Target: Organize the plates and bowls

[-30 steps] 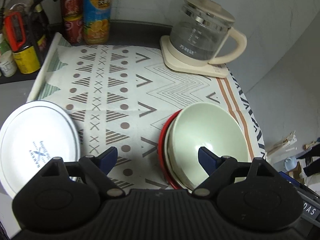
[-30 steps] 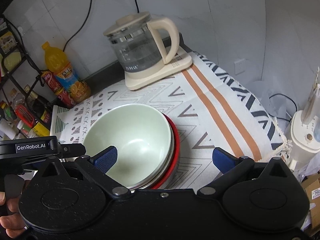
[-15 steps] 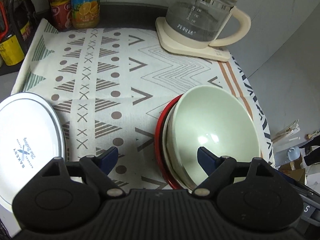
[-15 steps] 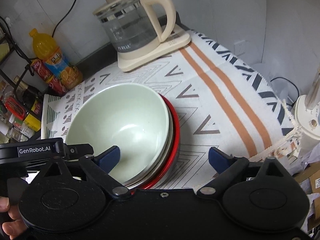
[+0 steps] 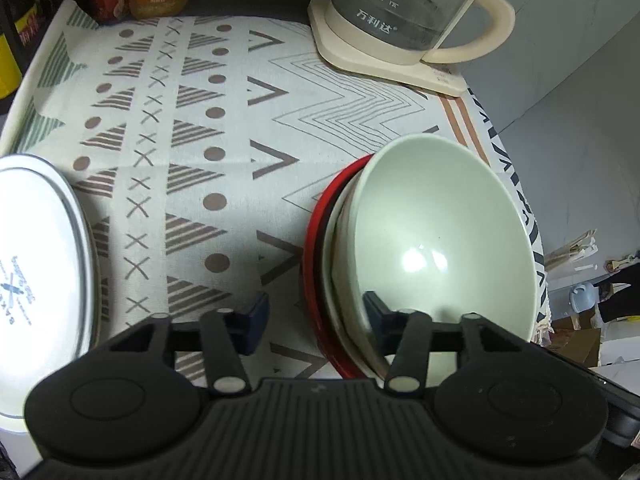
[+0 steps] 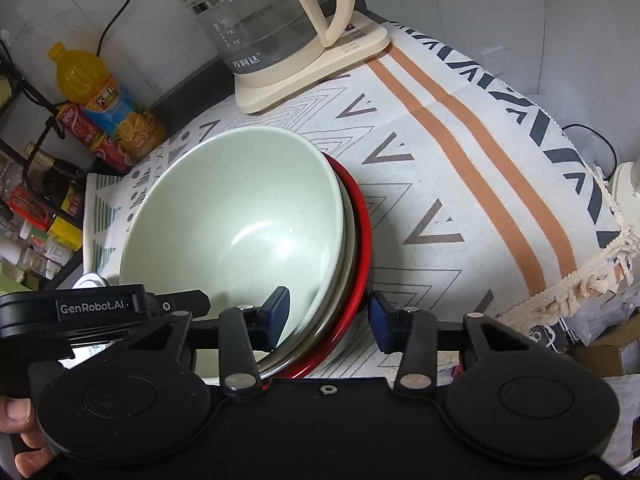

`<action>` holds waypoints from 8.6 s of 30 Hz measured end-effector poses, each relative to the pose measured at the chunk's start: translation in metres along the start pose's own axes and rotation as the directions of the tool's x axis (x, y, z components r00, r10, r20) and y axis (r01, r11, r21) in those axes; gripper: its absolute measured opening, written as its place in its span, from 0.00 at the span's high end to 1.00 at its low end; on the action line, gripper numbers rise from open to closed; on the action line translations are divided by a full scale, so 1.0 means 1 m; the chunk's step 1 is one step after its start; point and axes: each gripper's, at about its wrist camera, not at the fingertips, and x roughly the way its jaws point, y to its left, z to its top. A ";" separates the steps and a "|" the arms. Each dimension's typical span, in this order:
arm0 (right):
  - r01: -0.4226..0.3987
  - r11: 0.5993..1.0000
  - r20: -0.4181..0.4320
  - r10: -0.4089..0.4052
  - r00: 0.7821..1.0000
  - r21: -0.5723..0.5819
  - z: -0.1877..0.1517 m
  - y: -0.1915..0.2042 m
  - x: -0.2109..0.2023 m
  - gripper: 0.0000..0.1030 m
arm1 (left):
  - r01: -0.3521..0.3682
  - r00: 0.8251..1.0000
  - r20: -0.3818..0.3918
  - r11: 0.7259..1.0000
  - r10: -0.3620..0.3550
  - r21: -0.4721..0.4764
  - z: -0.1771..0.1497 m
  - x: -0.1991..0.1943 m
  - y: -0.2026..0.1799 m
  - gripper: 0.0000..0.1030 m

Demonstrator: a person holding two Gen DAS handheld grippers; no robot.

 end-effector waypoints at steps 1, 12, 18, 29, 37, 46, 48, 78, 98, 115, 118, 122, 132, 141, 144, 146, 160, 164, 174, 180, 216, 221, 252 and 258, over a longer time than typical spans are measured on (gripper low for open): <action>0.001 1.000 0.001 -0.001 1.000 -0.004 0.000 0.000 0.000 0.59 | 0.007 1.000 -0.002 1.000 -0.007 0.000 0.000 0.001 0.000 0.57; 0.003 1.000 0.016 -0.003 1.000 -0.020 0.003 0.001 -0.003 0.63 | 0.027 1.000 -0.007 1.000 -0.027 0.008 -0.005 0.000 -0.002 0.68; -0.003 1.000 0.039 0.004 0.999 -0.021 0.008 0.002 -0.011 0.63 | 0.022 1.000 0.003 1.000 -0.022 0.012 -0.004 -0.007 -0.006 0.68; -0.035 0.997 0.076 0.040 0.996 -0.066 0.016 0.016 -0.022 0.63 | 0.014 0.998 0.067 1.000 -0.015 0.008 0.000 -0.029 -0.010 0.68; -0.068 0.991 0.085 0.078 0.993 -0.115 0.020 0.037 -0.025 0.63 | 0.007 0.994 0.105 1.000 -0.003 -0.029 0.001 -0.046 0.001 0.68; -0.109 0.978 0.073 0.124 0.990 -0.180 0.023 0.065 -0.023 0.63 | -0.009 0.989 0.146 0.996 0.022 -0.089 -0.001 -0.067 0.022 0.68; -0.118 0.974 0.069 0.134 0.989 -0.193 0.022 0.071 -0.022 0.63 | -0.014 0.988 0.154 0.995 0.029 -0.100 -0.002 -0.071 0.027 0.68; -0.230 0.895 -0.037 0.234 0.972 -0.381 0.014 0.160 -0.004 0.63 | -0.063 0.965 0.224 0.951 0.135 -0.302 -0.022 -0.119 0.106 0.68; -0.319 0.830 -0.152 0.280 0.948 -0.457 -0.008 0.216 0.024 0.63 | -0.114 0.948 0.218 0.887 0.232 -0.448 -0.055 -0.132 0.164 0.68; -0.364 0.800 -0.256 0.269 0.928 -0.478 -0.022 0.245 0.061 0.63 | -0.151 0.944 0.170 0.829 0.282 -0.538 -0.060 -0.128 0.202 0.68; -0.372 0.788 -0.265 0.272 0.925 -0.490 -0.027 0.249 0.064 0.63 | -0.156 0.944 0.160 0.819 0.288 -0.552 -0.062 -0.126 0.209 0.68; -0.372 0.780 -0.262 0.273 0.926 -0.502 -0.027 0.253 0.064 0.63 | -0.165 0.943 0.152 0.811 0.297 -0.561 -0.066 -0.125 0.214 0.68; -0.358 0.795 -0.255 0.262 0.931 -0.489 -0.026 0.251 0.063 0.63 | -0.152 0.947 0.148 0.802 0.286 -0.578 -0.064 -0.125 0.216 0.68; -0.351 0.801 -0.209 0.283 0.936 -0.485 -0.022 0.251 0.049 0.38 | -0.149 0.944 0.166 0.815 0.287 -0.561 -0.062 -0.128 0.213 0.64; -0.346 0.806 -0.193 0.288 0.938 -0.480 -0.019 0.249 0.043 0.37 | -0.175 0.927 0.195 0.830 0.320 -0.530 -0.059 -0.138 0.208 0.45; -0.343 0.809 -0.182 0.291 0.939 -0.477 -0.019 0.248 0.039 0.32 | -0.172 0.922 0.209 0.828 0.326 -0.534 -0.058 -0.143 0.207 0.31; -0.308 0.832 -0.080 0.307 0.948 -0.461 -0.021 0.228 0.001 0.05 | -0.173 0.918 0.229 0.846 0.324 -0.504 -0.066 -0.159 0.201 0.14; -0.281 0.856 -0.026 0.300 0.954 -0.435 -0.021 0.211 -0.013 0.00 | -0.180 0.913 0.244 0.860 0.327 -0.477 -0.070 -0.163 0.192 0.11; -0.213 0.918 0.099 0.260 0.961 -0.334 -0.027 0.163 -0.050 0.00 | -0.154 0.918 0.285 0.908 0.277 -0.389 -0.078 -0.176 0.162 0.01; -0.178 0.938 0.165 0.235 0.958 -0.298 -0.029 0.146 -0.072 0.00 | -0.135 0.913 0.320 0.927 0.253 -0.349 -0.082 -0.188 0.146 0.00; 0.083 0.991 0.399 -0.036 0.916 -0.102 -0.135 0.194 -0.155 0.01 | 0.034 0.906 0.419 0.998 -0.057 0.061 -0.115 -0.255 0.186 0.00; 0.094 0.991 0.405 -0.049 0.913 -0.094 -0.153 0.207 -0.160 0.01 | 0.034 0.910 0.407 0.994 -0.075 0.107 -0.125 -0.266 0.195 0.00; 0.083 0.980 0.372 -0.010 0.928 -0.182 -0.224 0.259 -0.171 0.00 | -0.050 0.925 0.379 0.984 -0.018 0.169 -0.185 -0.289 0.246 0.00; 0.073 0.979 0.370 0.003 0.929 -0.191 -0.226 0.262 -0.172 0.00 | -0.050 0.925 0.380 0.985 -0.017 0.165 -0.190 -0.292 0.248 0.00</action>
